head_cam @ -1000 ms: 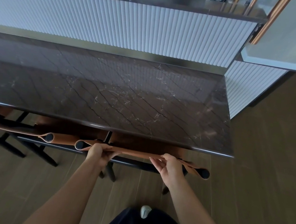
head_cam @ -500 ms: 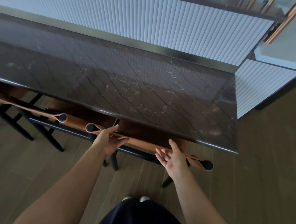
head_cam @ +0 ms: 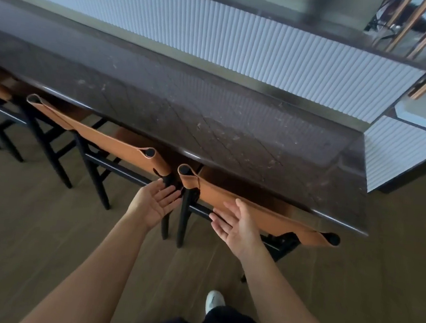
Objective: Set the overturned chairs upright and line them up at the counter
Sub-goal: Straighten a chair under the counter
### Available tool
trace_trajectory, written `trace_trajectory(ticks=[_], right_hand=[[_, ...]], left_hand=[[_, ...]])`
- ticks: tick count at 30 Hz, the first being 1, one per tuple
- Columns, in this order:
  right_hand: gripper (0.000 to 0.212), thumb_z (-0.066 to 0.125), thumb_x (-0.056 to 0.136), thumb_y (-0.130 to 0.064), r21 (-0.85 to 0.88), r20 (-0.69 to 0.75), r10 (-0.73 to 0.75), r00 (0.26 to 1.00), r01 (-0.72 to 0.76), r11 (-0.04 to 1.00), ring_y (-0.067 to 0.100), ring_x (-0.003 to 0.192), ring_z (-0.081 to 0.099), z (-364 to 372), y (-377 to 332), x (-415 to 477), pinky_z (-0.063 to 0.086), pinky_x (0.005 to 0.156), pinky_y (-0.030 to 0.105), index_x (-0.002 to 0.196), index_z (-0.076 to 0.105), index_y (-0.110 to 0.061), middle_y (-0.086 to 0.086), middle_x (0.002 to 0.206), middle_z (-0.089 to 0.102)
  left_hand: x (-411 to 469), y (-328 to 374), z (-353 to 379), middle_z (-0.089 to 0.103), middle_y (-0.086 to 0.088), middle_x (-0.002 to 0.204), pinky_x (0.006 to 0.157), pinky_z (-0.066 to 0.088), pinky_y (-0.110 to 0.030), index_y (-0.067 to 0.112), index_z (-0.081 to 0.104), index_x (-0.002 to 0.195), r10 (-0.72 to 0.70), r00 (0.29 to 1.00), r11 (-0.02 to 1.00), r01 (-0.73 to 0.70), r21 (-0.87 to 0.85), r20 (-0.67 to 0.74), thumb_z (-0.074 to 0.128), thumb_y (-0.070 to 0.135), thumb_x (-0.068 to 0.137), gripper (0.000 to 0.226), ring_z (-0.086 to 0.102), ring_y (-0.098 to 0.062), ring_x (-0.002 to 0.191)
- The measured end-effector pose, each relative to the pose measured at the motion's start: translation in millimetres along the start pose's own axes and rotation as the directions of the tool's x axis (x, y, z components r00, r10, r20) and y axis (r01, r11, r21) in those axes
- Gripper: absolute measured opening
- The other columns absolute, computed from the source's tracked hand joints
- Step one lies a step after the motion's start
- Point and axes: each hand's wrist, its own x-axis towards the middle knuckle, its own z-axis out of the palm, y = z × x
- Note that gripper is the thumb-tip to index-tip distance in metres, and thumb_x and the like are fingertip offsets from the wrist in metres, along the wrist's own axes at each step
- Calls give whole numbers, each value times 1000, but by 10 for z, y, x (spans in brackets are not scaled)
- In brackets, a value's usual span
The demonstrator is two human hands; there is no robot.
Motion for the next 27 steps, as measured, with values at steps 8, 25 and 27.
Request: trace_trajectory(ticks=[8, 25, 27], right_hand=[[41, 46, 101, -42, 37, 57, -59, 997, 57, 998, 28, 106, 68, 893, 829, -243, 54, 86, 39, 119, 66, -11, 14, 115, 71], [49, 58, 97, -36, 145, 48, 14, 999, -21, 989, 33, 106, 66, 2381, 1212, 175, 56, 81, 41, 133, 47, -6, 19, 119, 63], [57, 60, 95, -37, 187, 23, 40, 999, -44, 981, 34, 109, 64, 2557, 1180, 347, 54, 85, 42, 138, 42, -5, 21, 126, 58]], left_hand=[[-441, 742, -835, 60, -15, 132, 79, 52, -39, 8, 48, 138, 27, 998, 982, -39, 187, 64, 49, 29, 98, 45, 63, -27, 110], [133, 2137, -1379, 50, -18, 141, 103, 44, -48, 2, 41, 141, 54, 999, 976, -53, 212, 4, 52, 35, 97, 56, 51, -34, 126], [284, 2305, -1356, 48, -19, 142, 104, 43, -48, 2, 41, 140, 40, 999, 977, -35, 211, -20, 52, 35, 98, 54, 50, -34, 127]])
